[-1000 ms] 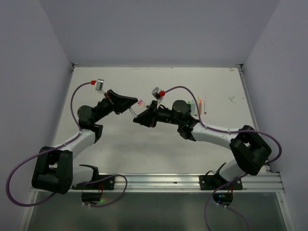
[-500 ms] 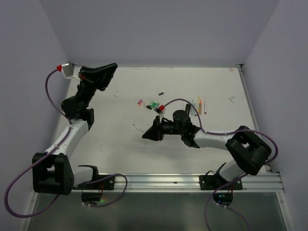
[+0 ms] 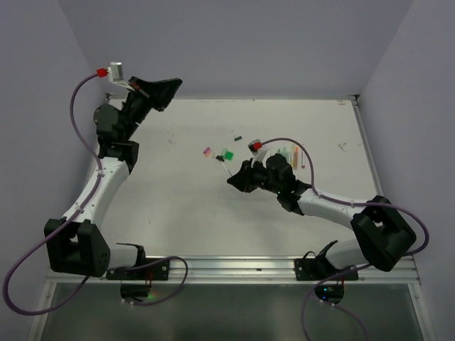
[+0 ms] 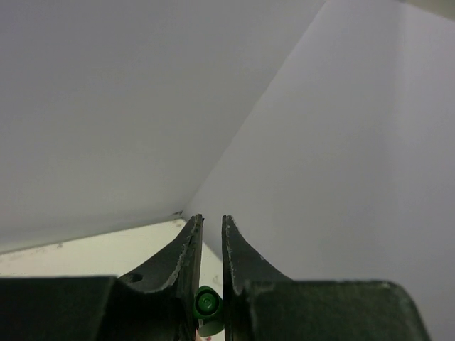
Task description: Open the pen caps
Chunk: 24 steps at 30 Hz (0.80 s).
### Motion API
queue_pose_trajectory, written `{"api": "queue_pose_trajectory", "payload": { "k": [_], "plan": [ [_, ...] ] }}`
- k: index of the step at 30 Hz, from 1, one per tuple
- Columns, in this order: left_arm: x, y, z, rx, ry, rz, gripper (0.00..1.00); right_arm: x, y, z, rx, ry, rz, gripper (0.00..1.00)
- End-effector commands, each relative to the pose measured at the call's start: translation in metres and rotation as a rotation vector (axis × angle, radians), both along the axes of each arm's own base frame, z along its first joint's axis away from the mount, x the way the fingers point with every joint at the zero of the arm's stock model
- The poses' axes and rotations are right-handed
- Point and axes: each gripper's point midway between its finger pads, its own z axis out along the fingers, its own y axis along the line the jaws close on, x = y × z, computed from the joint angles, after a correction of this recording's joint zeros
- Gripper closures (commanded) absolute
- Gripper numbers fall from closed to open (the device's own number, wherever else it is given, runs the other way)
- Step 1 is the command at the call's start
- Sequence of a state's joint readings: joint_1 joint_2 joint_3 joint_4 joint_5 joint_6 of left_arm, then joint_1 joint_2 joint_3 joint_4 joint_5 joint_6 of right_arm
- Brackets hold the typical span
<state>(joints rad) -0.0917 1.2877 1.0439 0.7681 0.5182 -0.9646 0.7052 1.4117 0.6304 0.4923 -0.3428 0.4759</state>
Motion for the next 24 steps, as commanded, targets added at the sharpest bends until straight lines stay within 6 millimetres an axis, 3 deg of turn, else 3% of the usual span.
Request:
{"api": "queue_pose_trajectory", "payload": {
  "k": [1,2,3,4,5,6,8,9,10,12,15,16,18,19,24],
  "plan": [
    [0.035,-0.026,-0.103,0.248,0.342,0.008,1.00,0.049,-0.045,0.001,-0.172,-0.027,-0.350,1.00],
    [0.039,-0.031,-0.116,0.277,0.380,0.015,1.00,0.060,-0.066,-0.006,-0.244,-0.027,-0.466,1.00],
    [0.038,-0.048,-0.119,0.309,0.391,-0.003,1.00,0.067,-0.073,-0.003,-0.261,-0.030,-0.522,1.00],
    [0.048,-0.051,-0.154,0.378,0.483,0.025,1.00,0.072,-0.083,-0.004,-0.282,-0.031,-0.577,1.00],
    [0.050,-0.058,-0.166,0.412,0.520,0.029,1.00,0.078,-0.098,-0.010,-0.333,-0.029,-0.653,1.00],
    [0.049,-0.074,-0.193,0.470,0.607,0.000,1.00,0.085,-0.105,-0.006,-0.340,-0.032,-0.706,1.00],
    [0.055,-0.082,-0.217,0.533,0.666,0.025,1.00,0.090,-0.118,-0.011,-0.384,-0.021,-0.774,1.00],
    [0.056,-0.095,-0.219,0.557,0.669,0.015,1.00,0.099,-0.125,-0.014,-0.409,-0.022,-0.824,1.00],
    [0.059,-0.097,-0.249,0.605,0.740,0.028,1.00,0.103,-0.128,-0.015,-0.423,-0.021,-0.840,1.00],
    [0.059,-0.115,-0.275,0.663,0.781,0.008,1.00,0.114,-0.134,-0.023,-0.472,-0.004,-0.887,1.00],
    [0.060,-0.136,-0.291,0.718,0.789,0.017,1.00,0.128,-0.138,-0.031,-0.497,0.018,-0.919,1.00],
    [0.060,-0.140,-0.311,0.758,0.823,0.025,1.00,0.132,-0.139,-0.042,-0.521,0.035,-0.925,1.00],
    [0.058,-0.155,-0.330,0.810,0.842,0.016,1.00,0.142,-0.139,-0.043,-0.518,0.041,-0.942,1.00],
    [0.059,-0.158,-0.336,0.831,0.842,0.030,1.00,0.144,-0.140,-0.054,-0.541,0.055,-0.940,1.00],
    [0.059,-0.176,-0.364,0.894,0.854,0.058,1.00,0.160,-0.140,-0.069,-0.563,0.084,-0.918,1.00]
  ]
}}
